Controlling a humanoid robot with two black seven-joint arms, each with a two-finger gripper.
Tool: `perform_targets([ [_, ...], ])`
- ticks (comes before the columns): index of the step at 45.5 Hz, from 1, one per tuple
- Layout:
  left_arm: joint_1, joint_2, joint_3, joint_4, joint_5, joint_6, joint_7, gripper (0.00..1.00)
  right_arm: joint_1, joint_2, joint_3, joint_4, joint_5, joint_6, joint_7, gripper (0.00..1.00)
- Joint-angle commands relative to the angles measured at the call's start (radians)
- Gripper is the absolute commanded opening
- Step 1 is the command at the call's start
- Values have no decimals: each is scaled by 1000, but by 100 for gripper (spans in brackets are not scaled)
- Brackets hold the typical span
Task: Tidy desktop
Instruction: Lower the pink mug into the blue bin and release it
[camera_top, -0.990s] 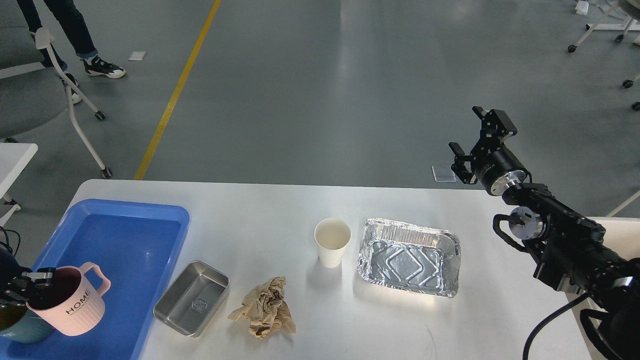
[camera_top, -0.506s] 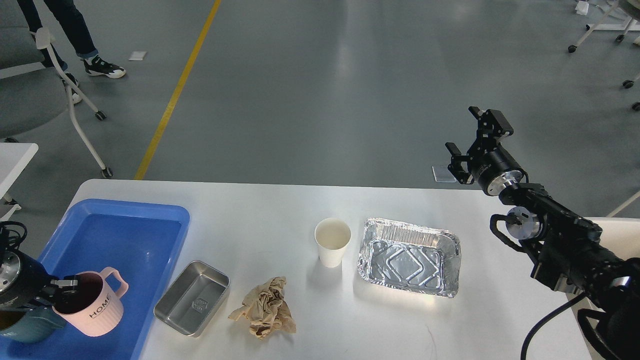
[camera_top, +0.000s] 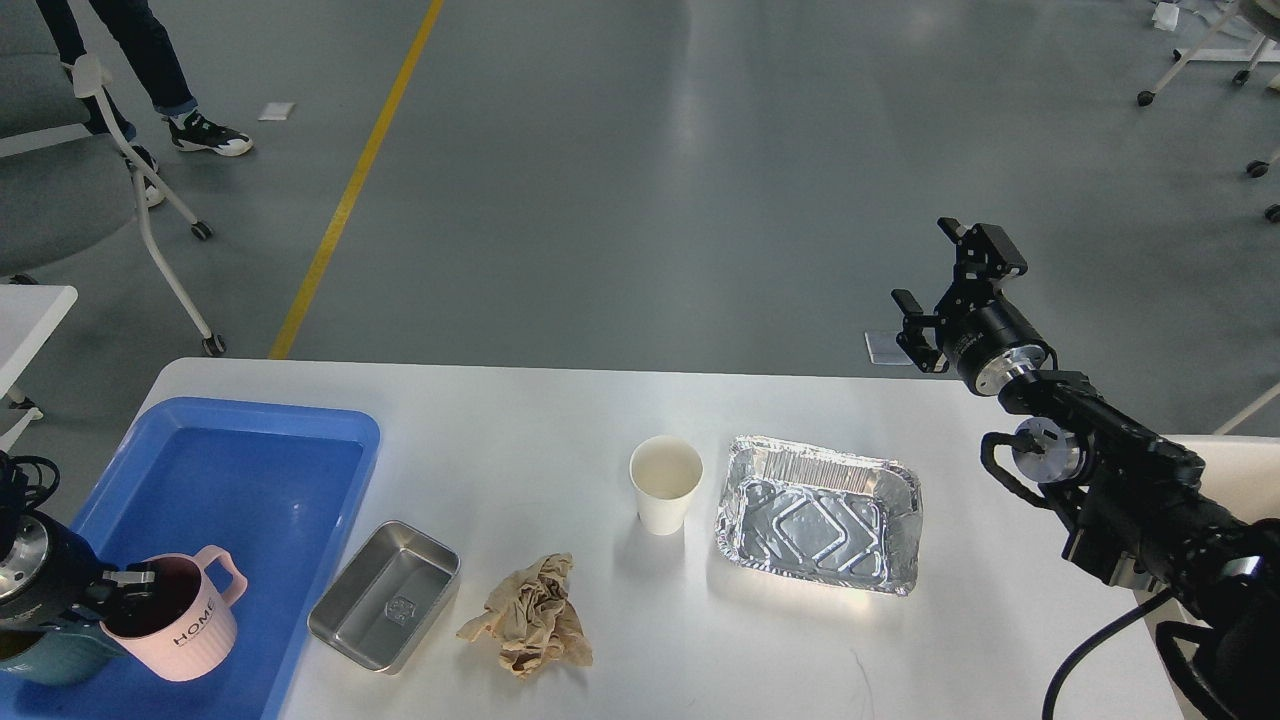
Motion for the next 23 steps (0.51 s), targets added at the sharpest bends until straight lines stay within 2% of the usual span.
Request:
perform_targets([
  [1, 11, -34, 1, 18, 0, 20, 0, 0, 1, 0, 0, 3, 0, 2, 0, 100],
  [16, 45, -55, -5, 20, 10, 21, 0, 0, 3, -2, 0, 1, 0, 2, 0, 100],
  [20, 45, -49, -8, 20, 8, 17, -8, 6, 4, -2, 0, 1, 0, 2, 0, 100],
  [23, 43, -42, -13, 20, 8, 8, -12, 15, 6, 0, 0, 1, 0, 2, 0, 100],
])
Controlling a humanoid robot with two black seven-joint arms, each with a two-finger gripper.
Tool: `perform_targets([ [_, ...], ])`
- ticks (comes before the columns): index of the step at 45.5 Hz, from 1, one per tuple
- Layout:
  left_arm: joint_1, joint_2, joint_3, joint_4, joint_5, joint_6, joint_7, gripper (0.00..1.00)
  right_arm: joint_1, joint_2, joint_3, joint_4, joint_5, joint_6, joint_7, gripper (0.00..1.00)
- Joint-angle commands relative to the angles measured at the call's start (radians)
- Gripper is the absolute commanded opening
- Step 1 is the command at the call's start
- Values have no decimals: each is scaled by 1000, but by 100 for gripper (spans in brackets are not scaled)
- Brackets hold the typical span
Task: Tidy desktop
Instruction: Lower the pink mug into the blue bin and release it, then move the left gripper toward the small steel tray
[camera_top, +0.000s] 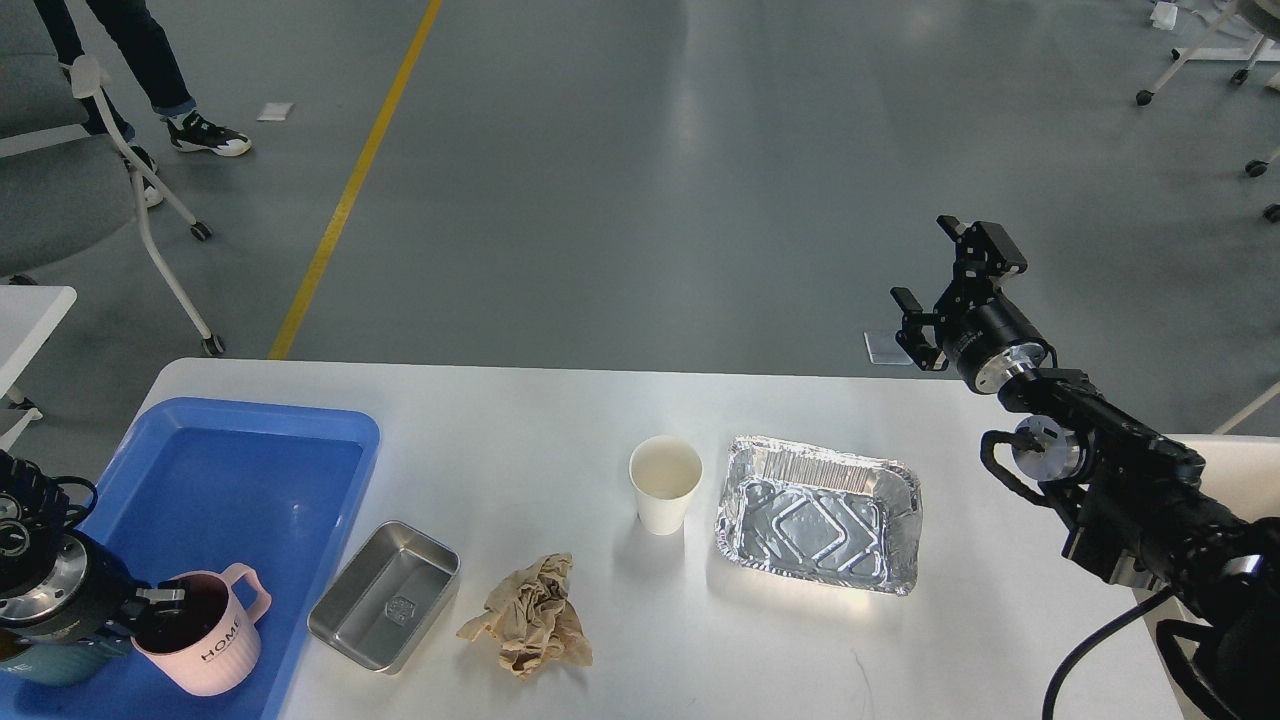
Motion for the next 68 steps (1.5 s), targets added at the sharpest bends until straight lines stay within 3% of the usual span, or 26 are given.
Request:
perform_targets([
  [1, -1, 10, -9, 0, -2, -13, -9, 18, 2, 1, 0, 0, 0, 0, 0, 100],
  [9, -1, 12, -13, 0, -13, -17, -10, 49, 5, 1, 0, 0, 0, -2, 0, 100],
  [15, -9, 18, -19, -2, -14, -59, -17, 98, 6, 0, 0, -2, 0, -2, 0, 100],
  [36, -9, 58, -336, -3, -16, -290, -26, 98, 8, 0, 0, -2, 0, -2, 0, 100],
  [43, 13, 21, -463, -3, -22, -261, -69, 98, 8, -5, 0, -3, 0, -2, 0, 100],
  [51, 68, -51, -525, -2, -16, -148, -90, 98, 6, -2, 0, -3, 0, -2, 0, 100],
  [54, 79, -77, -566, -2, -13, -125, -157, 98, 6, -3, 0, -3, 0, -2, 0, 100],
  [60, 111, -102, -626, -2, 9, -76, -348, 98, 5, -3, 0, -3, 0, -2, 0, 100],
  [63, 114, -115, -655, -2, 55, -4, -449, 98, 5, -3, 0, -3, 0, -2, 0, 100],
  [68, 115, -167, -666, 9, 92, 159, -552, 98, 5, -3, 0, -3, 0, -2, 0, 100],
])
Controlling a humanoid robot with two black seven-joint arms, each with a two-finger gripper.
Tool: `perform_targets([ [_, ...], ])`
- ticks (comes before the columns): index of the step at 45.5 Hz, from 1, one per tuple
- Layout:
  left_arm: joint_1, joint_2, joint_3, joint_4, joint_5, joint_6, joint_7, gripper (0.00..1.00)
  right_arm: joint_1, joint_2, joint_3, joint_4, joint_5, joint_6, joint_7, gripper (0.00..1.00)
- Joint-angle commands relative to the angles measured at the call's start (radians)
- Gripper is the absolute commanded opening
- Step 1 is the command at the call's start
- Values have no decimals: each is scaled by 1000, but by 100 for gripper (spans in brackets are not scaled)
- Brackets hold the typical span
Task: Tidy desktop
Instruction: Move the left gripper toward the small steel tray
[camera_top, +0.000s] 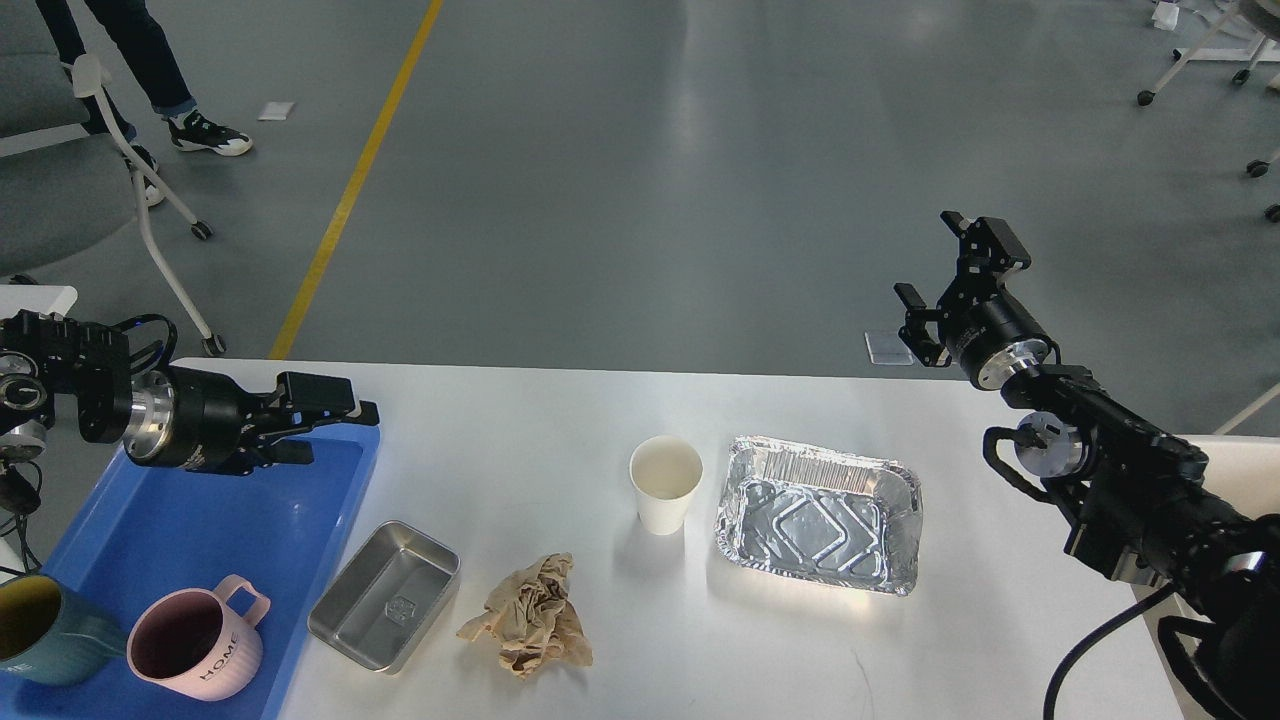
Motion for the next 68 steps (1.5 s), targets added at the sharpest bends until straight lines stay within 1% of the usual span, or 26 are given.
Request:
perform_targets([
  [1, 9, -55, -17, 13, 37, 190, -124, 98, 0, 0, 0, 0, 0, 0, 0, 100],
  [5, 48, -100, -32, 22, 29, 321, -172, 98, 0, 1, 0, 0, 0, 0, 0, 100],
  [8, 83, -132, -73, 27, 25, 390, -198, 98, 2, 3, 0, 0, 0, 0, 0, 100],
  [10, 113, -143, -106, 27, 25, 407, -204, 98, 2, 1, 0, 0, 0, 0, 0, 100],
  [14, 179, -140, -159, 24, 15, 375, -198, 98, 0, 0, 0, 0, 0, 0, 0, 100],
  [16, 204, -135, -187, 21, -4, 326, -180, 98, 0, 0, 0, 2, 0, 0, 0, 100],
  [17, 215, -129, -198, 19, -17, 292, -163, 98, 0, 0, 0, 0, 0, 0, 0, 100],
  [18, 222, -124, -208, 19, -30, 256, -137, 98, 0, 0, 0, 0, 0, 0, 0, 100],
  [20, 233, -105, -221, 19, -54, 190, -62, 98, 0, 0, 0, 2, 0, 0, 0, 100],
  [22, 239, -77, -218, 17, -63, 150, 21, 98, 0, -2, 0, 0, 0, 2, 0, 100],
  [23, 241, -63, -215, 16, -61, 143, 50, 98, 0, -2, 0, 0, 0, 2, 0, 100],
  [24, 241, -52, -212, 14, -60, 140, 76, 98, -1, -2, 0, 0, 0, 2, -2, 100],
  [25, 242, -40, -207, 11, -58, 137, 90, 98, -1, -2, 0, 0, 0, 2, 0, 100],
  [26, 243, -31, -205, 10, -55, 134, 93, 98, -1, -2, 0, 0, 0, 2, 0, 100],
  [28, 244, -5, -193, 1, -55, 125, 87, 98, -3, -2, 0, 0, 0, 2, 0, 100],
  [35, 244, 164, -115, -76, -46, 74, 46, 98, 0, -3, 0, 0, 0, 2, 0, 100],
  [40, 246, 280, -78, -140, -43, 68, 46, 98, 2, -5, 0, 0, 0, 3, 0, 100],
  [45, 244, 420, -21, -231, -43, 68, 44, 98, 2, -5, 0, 0, 0, 3, 0, 100],
  [49, 244, 518, -12, -298, -43, 62, 44, 98, 2, -5, 0, 0, 0, 3, 0, 100],
  [52, 243, 583, -11, -329, -43, 41, 41, 98, 3, -5, 0, 0, 0, 3, 0, 100],
  [57, 229, 644, -26, -334, -43, -13, 40, 98, 5, -5, 0, 2, 0, 3, 0, 100],
  [64, 224, 698, -63, -322, -44, -120, 38, 98, 3, -5, 0, 0, 0, 3, 0, 100],
  [68, 224, 698, -70, -300, -46, -128, 40, 98, 3, -6, 0, 0, 1, 3, 0, 100],
])
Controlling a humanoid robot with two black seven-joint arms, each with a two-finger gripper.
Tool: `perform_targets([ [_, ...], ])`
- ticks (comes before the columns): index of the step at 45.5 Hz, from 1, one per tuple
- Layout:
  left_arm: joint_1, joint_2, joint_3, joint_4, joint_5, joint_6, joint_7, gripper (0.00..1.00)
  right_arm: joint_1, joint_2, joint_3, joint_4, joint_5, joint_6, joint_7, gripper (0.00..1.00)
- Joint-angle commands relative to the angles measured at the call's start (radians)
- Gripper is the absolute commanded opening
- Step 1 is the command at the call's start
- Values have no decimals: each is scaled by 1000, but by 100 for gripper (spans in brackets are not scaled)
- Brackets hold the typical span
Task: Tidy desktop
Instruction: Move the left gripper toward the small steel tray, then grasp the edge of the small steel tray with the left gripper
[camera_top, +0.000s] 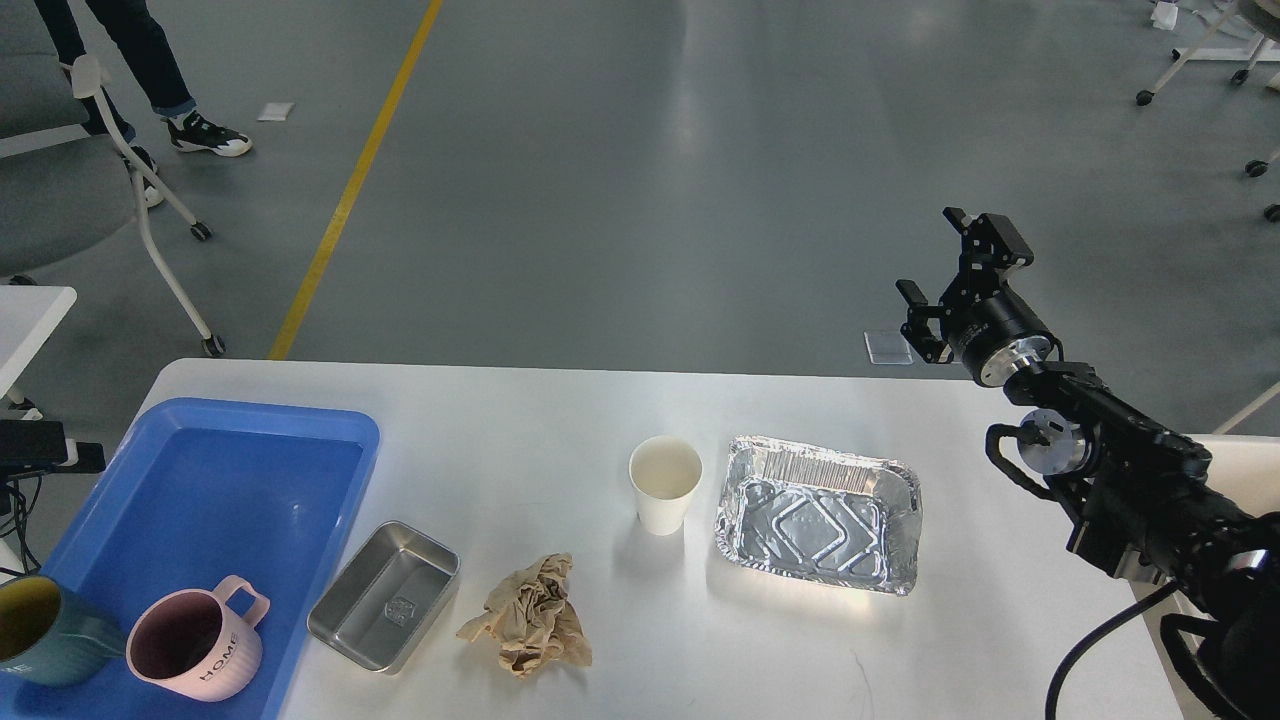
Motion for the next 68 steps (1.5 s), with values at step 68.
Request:
perform_targets([
  [68, -115, -848, 118, 411, 202, 50, 432, 98, -21, 0, 0, -2, 1, -2, 2, 100],
])
